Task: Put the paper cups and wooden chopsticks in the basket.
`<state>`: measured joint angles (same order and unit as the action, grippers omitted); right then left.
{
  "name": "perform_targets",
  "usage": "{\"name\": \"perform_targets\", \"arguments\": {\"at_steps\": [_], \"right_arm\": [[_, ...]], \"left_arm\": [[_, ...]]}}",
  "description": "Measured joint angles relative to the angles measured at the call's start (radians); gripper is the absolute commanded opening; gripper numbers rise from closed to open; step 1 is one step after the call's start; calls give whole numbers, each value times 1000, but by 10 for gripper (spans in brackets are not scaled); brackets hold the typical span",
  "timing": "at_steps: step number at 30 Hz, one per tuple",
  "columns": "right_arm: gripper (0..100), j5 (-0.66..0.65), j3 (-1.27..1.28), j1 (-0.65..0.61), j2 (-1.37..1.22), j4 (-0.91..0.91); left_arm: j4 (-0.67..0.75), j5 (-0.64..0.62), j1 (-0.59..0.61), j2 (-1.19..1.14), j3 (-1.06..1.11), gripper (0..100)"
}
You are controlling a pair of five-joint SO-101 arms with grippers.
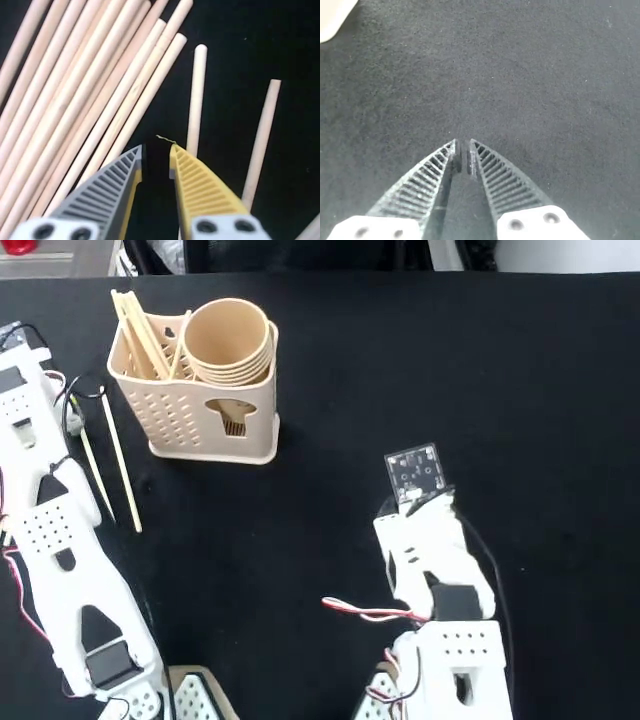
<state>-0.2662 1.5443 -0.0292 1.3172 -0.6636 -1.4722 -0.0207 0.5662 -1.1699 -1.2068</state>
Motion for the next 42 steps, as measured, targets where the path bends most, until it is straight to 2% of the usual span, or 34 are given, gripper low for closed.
{"name": "perform_targets", "arguments": {"at_steps": [5,10,16,25,30,35,42], "right_arm": [[42,0,0,0,0,0],[42,0,0,0,0,0],[42,0,0,0,0,0],[42,0,0,0,0,0],[42,0,0,0,0,0],[42,0,0,0,0,0],[42,0,0,0,0,0]], "left_arm": [[-160,0,3,-17,-180,144],[-199,0,2,-25,-273,182],[-190,-2,-11,-32,-278,184],[-106,-38,-20,-173,-302,177],[-104,-40,-26,-221,-338,21],[-104,-40,-44,-227,-422,29],[-144,-41,-35,-169,-423,29]]}}
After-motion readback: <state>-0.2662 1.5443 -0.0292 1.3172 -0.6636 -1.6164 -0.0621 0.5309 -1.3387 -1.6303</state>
